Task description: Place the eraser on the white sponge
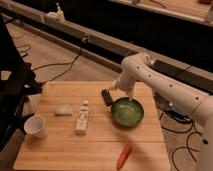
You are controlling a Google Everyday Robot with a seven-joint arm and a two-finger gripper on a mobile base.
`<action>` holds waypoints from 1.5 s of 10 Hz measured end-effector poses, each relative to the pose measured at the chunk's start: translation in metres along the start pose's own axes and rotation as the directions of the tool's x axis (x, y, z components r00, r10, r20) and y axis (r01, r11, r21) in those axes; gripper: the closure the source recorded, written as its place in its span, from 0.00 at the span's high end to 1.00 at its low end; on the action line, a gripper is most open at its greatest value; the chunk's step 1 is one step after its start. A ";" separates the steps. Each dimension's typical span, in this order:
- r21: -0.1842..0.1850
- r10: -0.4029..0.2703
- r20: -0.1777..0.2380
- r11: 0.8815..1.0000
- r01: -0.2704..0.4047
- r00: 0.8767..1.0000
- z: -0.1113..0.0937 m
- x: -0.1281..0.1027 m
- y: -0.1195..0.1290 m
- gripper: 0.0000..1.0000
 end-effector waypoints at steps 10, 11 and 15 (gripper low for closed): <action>-0.151 -0.126 -0.101 0.982 0.110 0.987 0.047 0.068 -0.022 0.80; -0.143 -0.141 -0.111 0.982 0.125 0.984 0.051 0.072 -0.032 0.80; -0.038 -0.179 -0.134 0.984 0.175 0.975 0.076 0.081 -0.084 0.80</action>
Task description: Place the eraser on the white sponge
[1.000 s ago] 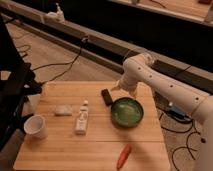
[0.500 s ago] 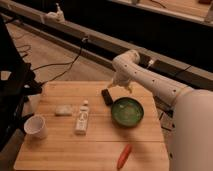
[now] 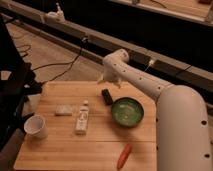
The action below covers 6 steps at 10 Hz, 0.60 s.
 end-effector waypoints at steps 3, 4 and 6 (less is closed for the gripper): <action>0.058 0.032 0.013 0.998 -0.033 0.999 0.007 -0.001 -0.009 0.80; 0.057 0.033 0.013 0.998 -0.034 0.999 0.007 -0.001 -0.009 0.80; 0.058 0.030 0.014 0.998 -0.031 0.999 0.008 -0.002 -0.011 0.80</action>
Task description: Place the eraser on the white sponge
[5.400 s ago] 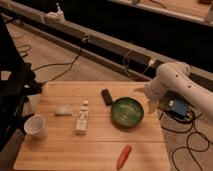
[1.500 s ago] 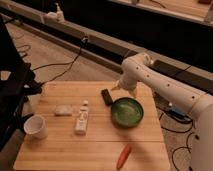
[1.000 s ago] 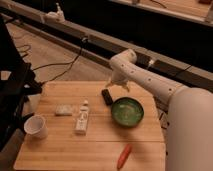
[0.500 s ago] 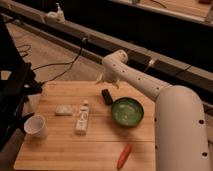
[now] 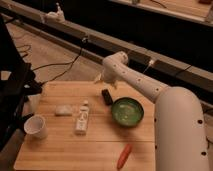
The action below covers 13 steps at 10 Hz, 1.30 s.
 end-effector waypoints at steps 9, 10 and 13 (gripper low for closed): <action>-0.057 0.039 0.083 0.998 -0.034 0.996 0.042 -0.028 0.024 0.80; -0.058 0.055 0.100 0.997 -0.049 0.993 0.048 -0.032 0.027 0.80; -0.048 0.093 0.151 0.995 -0.087 0.984 0.061 -0.042 0.029 0.59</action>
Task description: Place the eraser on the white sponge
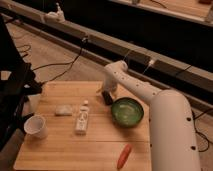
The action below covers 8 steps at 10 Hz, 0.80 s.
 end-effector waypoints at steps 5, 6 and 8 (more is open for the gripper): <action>0.003 0.016 0.050 1.000 -0.016 0.999 0.011 -0.005 0.001 0.08; 0.007 0.017 0.048 1.000 -0.018 0.999 0.010 -0.002 0.001 0.02; 0.039 0.001 0.016 0.999 -0.002 1.000 -0.007 0.009 -0.014 0.00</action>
